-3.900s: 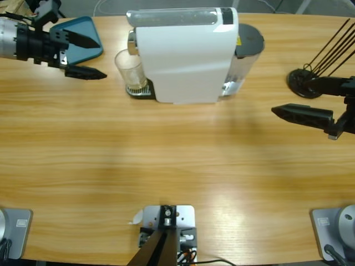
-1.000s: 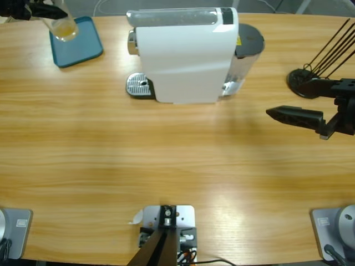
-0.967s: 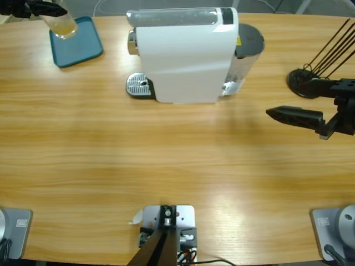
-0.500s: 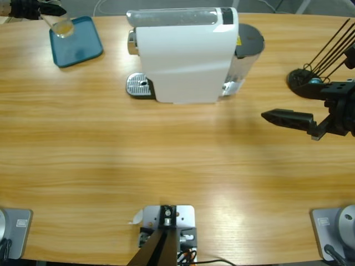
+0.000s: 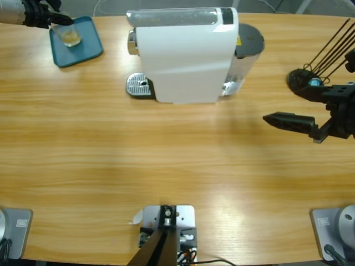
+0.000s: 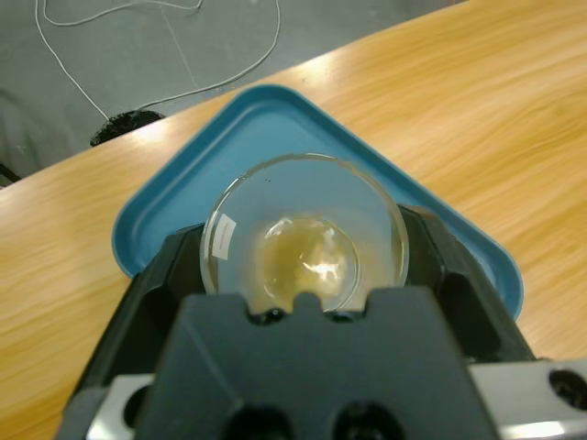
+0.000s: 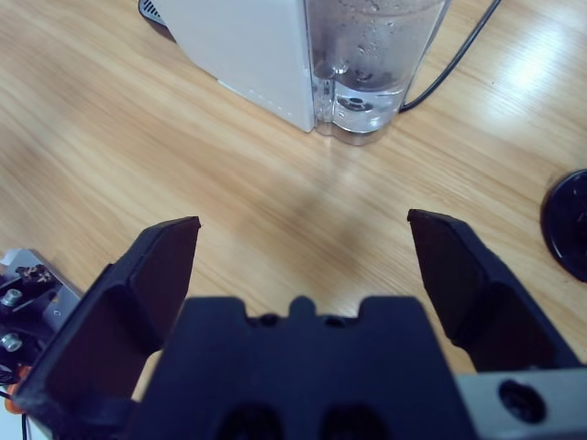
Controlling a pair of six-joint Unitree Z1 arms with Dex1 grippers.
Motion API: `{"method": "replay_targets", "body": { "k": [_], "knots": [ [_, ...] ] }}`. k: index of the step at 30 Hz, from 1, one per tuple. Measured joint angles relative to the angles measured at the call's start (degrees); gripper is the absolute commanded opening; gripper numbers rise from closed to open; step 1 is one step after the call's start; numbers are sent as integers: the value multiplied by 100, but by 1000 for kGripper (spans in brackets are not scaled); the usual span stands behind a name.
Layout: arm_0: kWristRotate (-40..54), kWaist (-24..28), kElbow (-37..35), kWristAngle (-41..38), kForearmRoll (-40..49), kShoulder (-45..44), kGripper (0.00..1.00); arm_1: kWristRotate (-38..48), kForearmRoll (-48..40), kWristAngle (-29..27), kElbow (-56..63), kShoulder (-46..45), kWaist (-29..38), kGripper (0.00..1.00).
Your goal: Pour coffee
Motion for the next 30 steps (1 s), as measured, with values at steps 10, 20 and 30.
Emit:
{"method": "replay_targets", "body": {
  "k": [10, 20, 30],
  "knots": [
    [-1, -13, -175, 19, 329, 55, 607, 0, 11, 0, -1, -16, 0, 1000],
    [-1, -70, -196, 19, 406, 33, 999, 0, 12, 0, -1, -28, 0, 1000],
    [0, -90, 9, 314, 536, -873, 1000, 0, 39, 0, -3, -201, 0, 1000]
  ]
}}
